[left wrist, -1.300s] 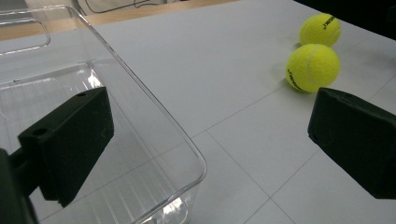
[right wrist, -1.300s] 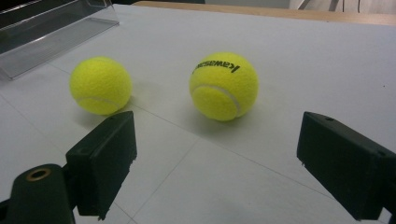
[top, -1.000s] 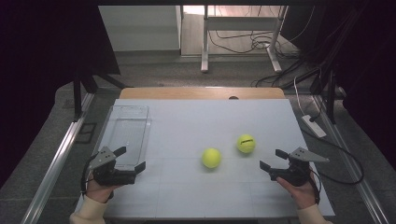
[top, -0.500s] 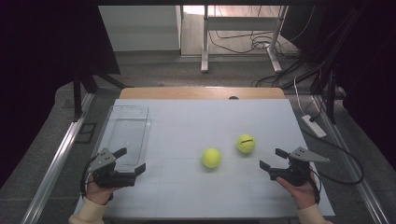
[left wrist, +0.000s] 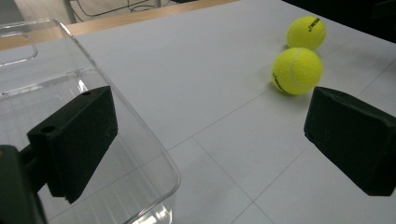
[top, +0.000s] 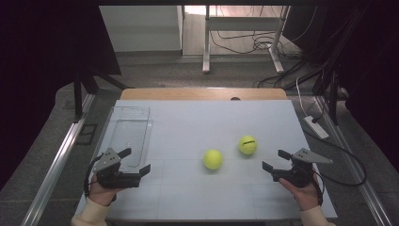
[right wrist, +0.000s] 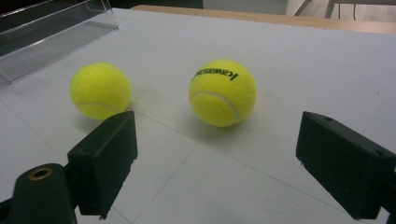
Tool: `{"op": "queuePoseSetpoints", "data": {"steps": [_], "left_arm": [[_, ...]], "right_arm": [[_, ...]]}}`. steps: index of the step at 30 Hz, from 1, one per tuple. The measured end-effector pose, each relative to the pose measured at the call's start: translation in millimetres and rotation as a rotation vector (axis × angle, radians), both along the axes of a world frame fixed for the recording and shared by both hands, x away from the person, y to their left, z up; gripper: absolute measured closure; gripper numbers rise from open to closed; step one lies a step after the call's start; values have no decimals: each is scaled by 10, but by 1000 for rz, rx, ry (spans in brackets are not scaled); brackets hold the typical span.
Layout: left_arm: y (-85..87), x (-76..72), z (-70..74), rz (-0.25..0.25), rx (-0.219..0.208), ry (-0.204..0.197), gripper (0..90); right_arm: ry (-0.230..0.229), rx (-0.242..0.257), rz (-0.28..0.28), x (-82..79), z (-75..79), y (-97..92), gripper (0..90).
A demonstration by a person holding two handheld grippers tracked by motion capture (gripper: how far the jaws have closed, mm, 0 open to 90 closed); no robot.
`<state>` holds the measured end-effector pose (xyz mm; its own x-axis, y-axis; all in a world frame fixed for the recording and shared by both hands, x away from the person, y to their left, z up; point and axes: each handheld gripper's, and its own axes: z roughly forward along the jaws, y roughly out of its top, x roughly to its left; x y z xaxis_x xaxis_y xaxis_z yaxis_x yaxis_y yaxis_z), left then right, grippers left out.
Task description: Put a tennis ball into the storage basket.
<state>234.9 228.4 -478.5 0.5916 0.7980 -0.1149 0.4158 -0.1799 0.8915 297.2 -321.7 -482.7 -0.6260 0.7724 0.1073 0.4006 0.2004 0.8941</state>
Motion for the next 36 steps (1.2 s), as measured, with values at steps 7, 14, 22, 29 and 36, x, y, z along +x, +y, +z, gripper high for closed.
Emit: {"op": "queuePoseSetpoints", "data": {"steps": [7,14,22,29,36], "left_arm": [[-72,22,28,-20,17,8,35],[-146,75,93,-38,26,12,37],[-191,108,111,-44,29,16,39],[-234,125,156,-54,27,-2,40],[-287,165,145,-68,32,-1,40]], "right_arm": [[-1,0,2,-10,-1,11,130],[-1,-1,1,-3,-12,7,130],[0,-3,2,1,-6,8,130],[-1,-1,1,3,-6,15,129],[0,2,9,-10,-5,33,129]]}}
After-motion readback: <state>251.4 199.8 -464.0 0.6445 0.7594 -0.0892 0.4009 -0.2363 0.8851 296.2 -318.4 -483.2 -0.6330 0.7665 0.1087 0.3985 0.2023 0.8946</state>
